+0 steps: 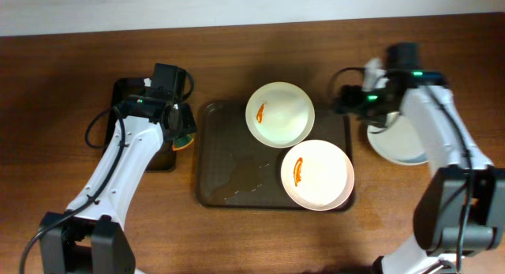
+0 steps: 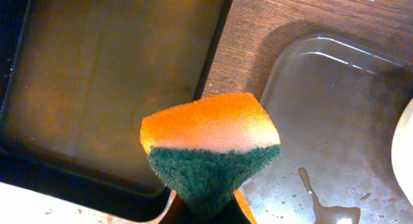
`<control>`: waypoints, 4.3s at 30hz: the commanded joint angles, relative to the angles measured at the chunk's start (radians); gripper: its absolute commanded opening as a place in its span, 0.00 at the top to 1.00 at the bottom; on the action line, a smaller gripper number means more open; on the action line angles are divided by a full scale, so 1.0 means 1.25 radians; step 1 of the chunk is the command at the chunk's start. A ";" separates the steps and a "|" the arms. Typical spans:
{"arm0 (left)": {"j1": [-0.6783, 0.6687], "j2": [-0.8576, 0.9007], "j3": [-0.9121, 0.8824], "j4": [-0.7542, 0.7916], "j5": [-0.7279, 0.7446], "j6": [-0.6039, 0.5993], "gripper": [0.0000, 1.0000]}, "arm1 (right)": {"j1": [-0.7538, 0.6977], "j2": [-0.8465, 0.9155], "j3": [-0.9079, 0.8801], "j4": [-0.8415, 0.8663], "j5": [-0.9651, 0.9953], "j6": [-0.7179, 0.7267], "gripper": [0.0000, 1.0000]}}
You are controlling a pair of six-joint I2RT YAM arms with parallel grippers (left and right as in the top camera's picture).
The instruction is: Clean dirty plates on tray and stack at the side
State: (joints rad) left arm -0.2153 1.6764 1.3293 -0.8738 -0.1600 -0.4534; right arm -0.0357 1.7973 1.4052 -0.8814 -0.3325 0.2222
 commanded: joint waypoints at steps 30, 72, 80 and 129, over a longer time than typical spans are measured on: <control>0.005 -0.002 -0.005 0.006 0.003 0.010 1.00 | 0.347 0.229 0.011 0.161 0.008 0.063 0.96; -0.123 -0.012 -0.357 0.416 -0.127 0.056 1.00 | 0.399 0.229 -0.001 0.068 0.115 0.107 0.96; -0.123 -0.148 -0.280 0.396 0.138 0.029 1.00 | 0.400 0.229 -0.001 0.072 0.122 0.107 0.96; -0.197 0.140 -0.261 0.312 -0.095 0.137 1.00 | 0.400 0.229 -0.001 0.070 0.131 0.107 0.96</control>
State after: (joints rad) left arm -0.4637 1.8046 1.0126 -0.4522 0.0376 -0.3061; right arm 0.4747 2.0705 1.4128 -0.7826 -0.2539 0.3447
